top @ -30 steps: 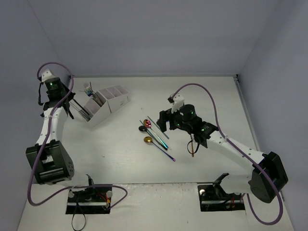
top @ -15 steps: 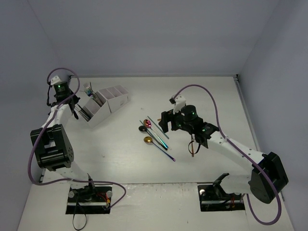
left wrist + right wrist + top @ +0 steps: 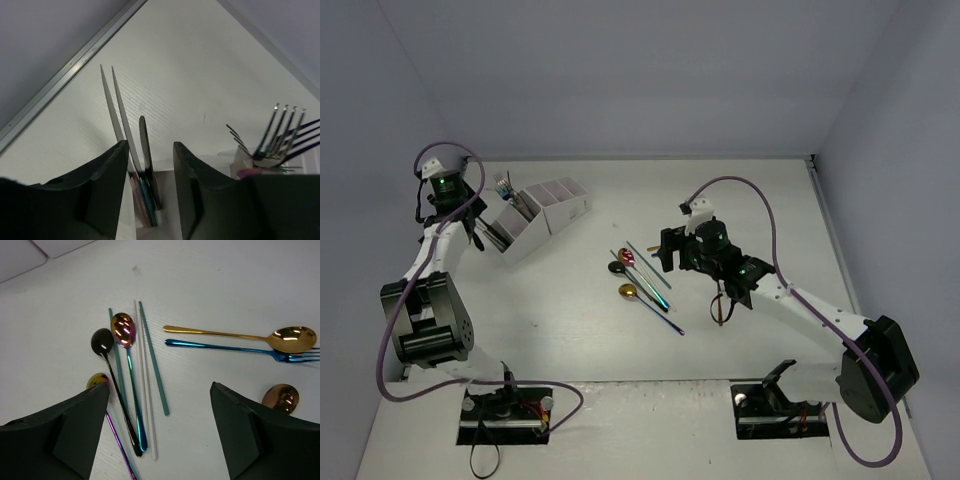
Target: Sort the eating utensils into containers
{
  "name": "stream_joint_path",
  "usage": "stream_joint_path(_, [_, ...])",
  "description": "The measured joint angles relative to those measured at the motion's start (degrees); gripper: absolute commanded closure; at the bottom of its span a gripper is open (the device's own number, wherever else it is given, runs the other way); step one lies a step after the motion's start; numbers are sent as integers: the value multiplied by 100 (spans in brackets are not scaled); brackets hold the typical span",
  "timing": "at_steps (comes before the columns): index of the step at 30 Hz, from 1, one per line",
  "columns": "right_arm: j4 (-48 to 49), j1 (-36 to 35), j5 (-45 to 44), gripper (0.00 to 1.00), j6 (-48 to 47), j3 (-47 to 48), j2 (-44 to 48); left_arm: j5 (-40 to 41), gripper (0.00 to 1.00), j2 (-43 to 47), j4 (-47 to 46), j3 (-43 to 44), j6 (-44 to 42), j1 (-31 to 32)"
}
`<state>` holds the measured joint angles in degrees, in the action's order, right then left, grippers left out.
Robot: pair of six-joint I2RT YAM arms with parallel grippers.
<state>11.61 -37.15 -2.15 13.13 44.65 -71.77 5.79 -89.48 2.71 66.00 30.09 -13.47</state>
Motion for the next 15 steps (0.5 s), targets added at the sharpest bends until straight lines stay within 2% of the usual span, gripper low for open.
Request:
stream_joint_path(4, [-246,6,-566,21,360,25,-40,100,38,600,274,0,30,2])
stream_joint_path(8, [-466,12,-1012,21,840,146,-235,148,29,1257,677,2,15,2])
stream_joint_path(15, [-799,131,-1578,24,1675,403,-975,-472,26,2428,1296,-325,1,201])
